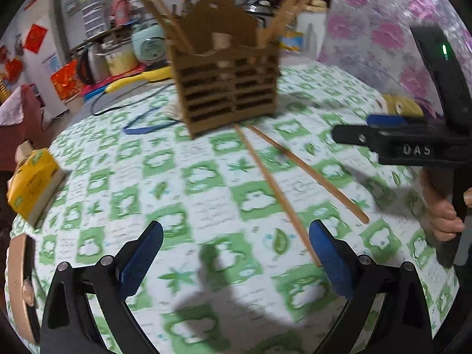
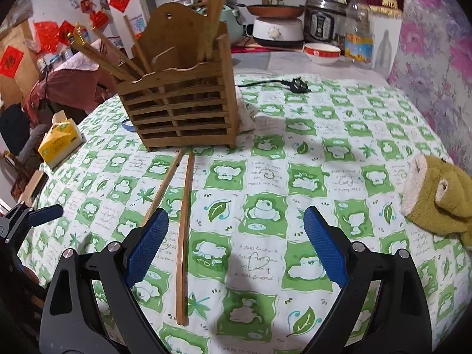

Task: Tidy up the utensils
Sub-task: 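Position the open left tool over one chopstick while the right tool aligns over another, then close the left tool on a chopstick while the right tool grasps another, then lift the chopsticks with both tools and carry them over the wooden holder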

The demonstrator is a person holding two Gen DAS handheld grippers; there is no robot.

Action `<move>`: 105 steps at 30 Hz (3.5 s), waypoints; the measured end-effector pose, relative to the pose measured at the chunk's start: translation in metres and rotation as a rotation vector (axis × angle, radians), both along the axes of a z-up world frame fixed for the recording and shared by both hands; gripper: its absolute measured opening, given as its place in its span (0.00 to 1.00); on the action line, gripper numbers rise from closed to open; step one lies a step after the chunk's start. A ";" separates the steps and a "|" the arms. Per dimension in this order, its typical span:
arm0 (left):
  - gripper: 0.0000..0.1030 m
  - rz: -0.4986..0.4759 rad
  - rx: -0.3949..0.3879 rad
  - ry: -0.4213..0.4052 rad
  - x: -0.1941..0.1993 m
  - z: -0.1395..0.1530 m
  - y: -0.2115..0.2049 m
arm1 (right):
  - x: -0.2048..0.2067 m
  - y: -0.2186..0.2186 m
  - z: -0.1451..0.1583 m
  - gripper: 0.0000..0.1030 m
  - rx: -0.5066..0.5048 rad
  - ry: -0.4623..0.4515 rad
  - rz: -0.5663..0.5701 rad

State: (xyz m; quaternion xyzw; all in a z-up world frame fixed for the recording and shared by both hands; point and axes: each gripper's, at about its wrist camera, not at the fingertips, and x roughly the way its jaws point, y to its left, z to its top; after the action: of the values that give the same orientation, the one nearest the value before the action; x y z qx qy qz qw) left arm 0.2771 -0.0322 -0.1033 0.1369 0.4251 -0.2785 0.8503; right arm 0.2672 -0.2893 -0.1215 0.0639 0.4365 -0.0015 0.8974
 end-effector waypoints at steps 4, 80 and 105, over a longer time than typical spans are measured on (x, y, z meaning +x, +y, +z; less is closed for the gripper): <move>0.95 -0.049 0.024 0.031 0.001 -0.011 -0.017 | 0.001 -0.001 0.001 0.87 -0.020 -0.005 -0.014; 0.10 0.081 -0.035 0.120 0.014 -0.023 -0.002 | -0.057 0.043 -0.029 0.38 -0.041 0.096 0.267; 0.06 0.129 -0.051 0.083 -0.002 -0.014 -0.007 | -0.062 0.022 -0.027 0.06 0.071 0.089 0.211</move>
State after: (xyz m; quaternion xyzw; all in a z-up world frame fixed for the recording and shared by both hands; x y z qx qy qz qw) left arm 0.2754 -0.0391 -0.1178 0.0758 0.4606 -0.2391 0.8514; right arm 0.2050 -0.2674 -0.1481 0.0493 0.4799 0.1055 0.8695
